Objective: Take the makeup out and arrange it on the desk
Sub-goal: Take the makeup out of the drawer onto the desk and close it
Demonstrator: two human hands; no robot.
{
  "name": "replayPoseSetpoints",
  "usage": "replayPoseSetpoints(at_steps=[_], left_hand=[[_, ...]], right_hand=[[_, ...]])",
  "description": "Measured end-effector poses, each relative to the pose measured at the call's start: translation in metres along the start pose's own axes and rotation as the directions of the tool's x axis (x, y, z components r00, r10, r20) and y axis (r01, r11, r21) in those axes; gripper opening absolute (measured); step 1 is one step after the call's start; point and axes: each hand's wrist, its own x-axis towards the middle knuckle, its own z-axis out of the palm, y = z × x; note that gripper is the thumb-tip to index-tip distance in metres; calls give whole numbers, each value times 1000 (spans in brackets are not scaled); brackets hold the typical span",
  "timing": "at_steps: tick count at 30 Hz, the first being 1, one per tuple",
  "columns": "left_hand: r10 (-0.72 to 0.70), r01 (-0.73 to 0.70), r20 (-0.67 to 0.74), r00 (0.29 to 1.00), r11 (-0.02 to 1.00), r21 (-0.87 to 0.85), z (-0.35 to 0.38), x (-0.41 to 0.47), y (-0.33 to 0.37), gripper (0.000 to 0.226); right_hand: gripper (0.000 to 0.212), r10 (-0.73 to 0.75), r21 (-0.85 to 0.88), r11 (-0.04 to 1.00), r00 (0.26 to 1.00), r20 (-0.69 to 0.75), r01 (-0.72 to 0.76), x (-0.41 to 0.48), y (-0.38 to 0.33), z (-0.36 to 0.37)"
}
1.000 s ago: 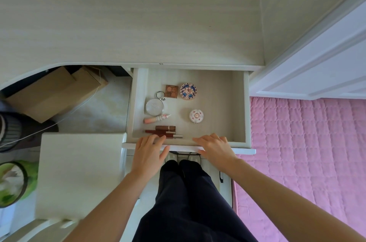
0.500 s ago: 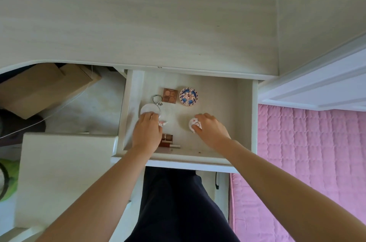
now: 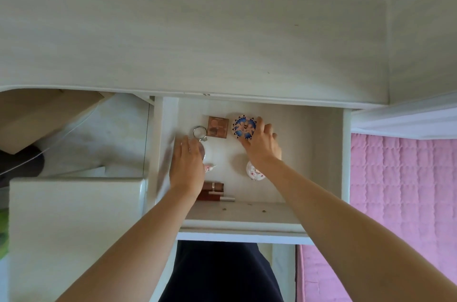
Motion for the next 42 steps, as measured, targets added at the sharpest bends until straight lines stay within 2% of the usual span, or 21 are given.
replayPoseSetpoints(at_steps=[3, 6, 9, 14, 17, 21, 23, 28, 31, 35, 39, 42], left_hand=[[26, -23, -49, 998, 999, 48, 7, 3, -5, 74], [41, -37, -104, 994, 999, 37, 10, 5, -9, 77], [88, -81, -98, 991, 994, 80, 11, 6, -11, 80], [61, -62, -60, 996, 998, -7, 4, 4, -10, 91], [76, -79, -48, 996, 995, -61, 1, 5, -12, 76], [115, -105, 32, 993, 969, -226, -1, 7, -14, 56], [111, -97, 31, 993, 950, -298, -1, 6, -15, 51], [45, 8, 91, 995, 862, -508, -11, 3, -14, 47], [-36, 73, 72, 997, 785, -615, -26, -2, -10, 50], [-112, 90, 19, 993, 672, -735, -51, -11, -8, 47], [-165, 158, 88, 982, 480, -863, -86, -26, -10, 44], [-201, 170, 101, 974, 361, -917, -109, -38, -20, 40]], right_hand=[[77, -6, -58, 998, 1000, -27, 5, 5, -7, 4], [79, 6, -82, 997, 999, -46, -10, 6, -14, 8], [72, 23, -67, 997, 997, -80, -28, 7, -15, 12], [70, -7, -22, 1000, 993, -120, 5, 6, -17, 13], [66, -14, 89, 996, 994, -108, 24, 4, -17, 14], [43, 26, 388, 922, 995, -95, 13, -5, -16, 11], [34, 27, 451, 892, 995, -100, 21, -10, -15, 8], [38, 32, 520, 854, 996, -84, 16, -22, -13, 2], [39, 78, 579, 814, 996, -49, -36, -34, -15, -3], [38, 106, 628, 777, 993, -50, -51, -56, -19, -14], [44, 116, 623, 779, 993, -32, -71, -81, -27, -26], [41, 107, 676, 735, 994, -29, -60, -102, -39, -36]])
